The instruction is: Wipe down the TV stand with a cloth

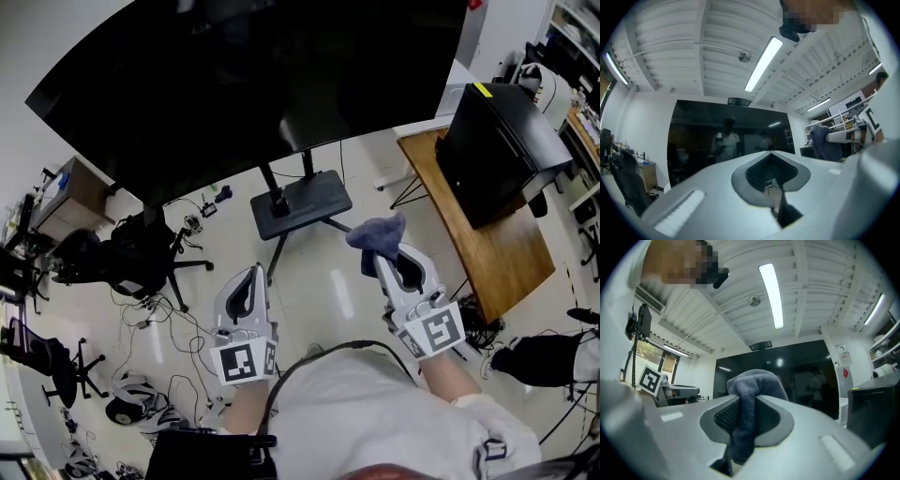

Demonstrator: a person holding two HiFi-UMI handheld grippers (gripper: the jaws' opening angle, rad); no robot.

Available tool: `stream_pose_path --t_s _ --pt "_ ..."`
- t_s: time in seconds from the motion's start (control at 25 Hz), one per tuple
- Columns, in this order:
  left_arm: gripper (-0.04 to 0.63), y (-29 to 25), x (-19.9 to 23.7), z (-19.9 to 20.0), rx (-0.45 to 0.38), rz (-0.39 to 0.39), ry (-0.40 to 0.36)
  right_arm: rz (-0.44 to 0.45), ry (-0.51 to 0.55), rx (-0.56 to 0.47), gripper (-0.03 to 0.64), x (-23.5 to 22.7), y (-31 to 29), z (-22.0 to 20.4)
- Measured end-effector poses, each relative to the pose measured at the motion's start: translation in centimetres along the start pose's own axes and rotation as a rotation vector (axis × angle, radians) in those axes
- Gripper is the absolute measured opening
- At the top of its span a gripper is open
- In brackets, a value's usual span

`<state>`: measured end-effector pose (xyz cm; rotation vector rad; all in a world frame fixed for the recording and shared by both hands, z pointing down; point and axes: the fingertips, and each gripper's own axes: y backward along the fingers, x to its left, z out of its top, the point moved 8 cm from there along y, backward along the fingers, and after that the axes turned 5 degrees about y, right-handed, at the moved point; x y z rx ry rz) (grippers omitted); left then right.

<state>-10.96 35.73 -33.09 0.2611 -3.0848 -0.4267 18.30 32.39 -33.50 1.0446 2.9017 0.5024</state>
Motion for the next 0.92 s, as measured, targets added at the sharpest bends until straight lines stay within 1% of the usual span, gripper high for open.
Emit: stream_pose_path --t_s 0.08,0.2,0.32,0.52,0.64,0.76,0.8,0.92 --pt "0.002 0.6 1.2 0.5 -0.005 -0.003 0.009 0.004 -0.006 0.011 0.06 1.3 -0.6 0.0" --pt "0.002 1.3 1.7 0.0 0.019 -0.014 0.035 -0.011 -0.013 0.029 0.06 1.9 -0.5 -0.3" --pt "0.002 2.0 2.6 -0.1 0.035 -0.024 0.031 -0.024 -0.002 0.04 0.06 2.7 0.1 -0.5" --pt "0.002 2.1 3.5 1.2 0.031 -0.033 0.011 -0.054 -0.019 0.057 0.06 2.5 0.6 -1.0" --pt "0.002 2.6 4.0 1.0 0.04 -0.035 -0.018 -0.059 -0.014 0.059 0.06 2.9 0.9 -1.3" --pt "0.002 3.2 4.4 1.2 0.038 -0.019 -0.087 -0.067 -0.015 0.049 0.06 3.7 1.0 -0.9" --pt "0.002 3.3 4.4 1.3 0.035 -0.018 -0.1 -0.07 -0.012 0.046 0.06 3.9 1.1 -0.6" --pt "0.002 3.3 4.4 1.6 0.034 -0.021 -0.105 -0.082 -0.002 0.039 0.06 4.2 1.3 0.0"
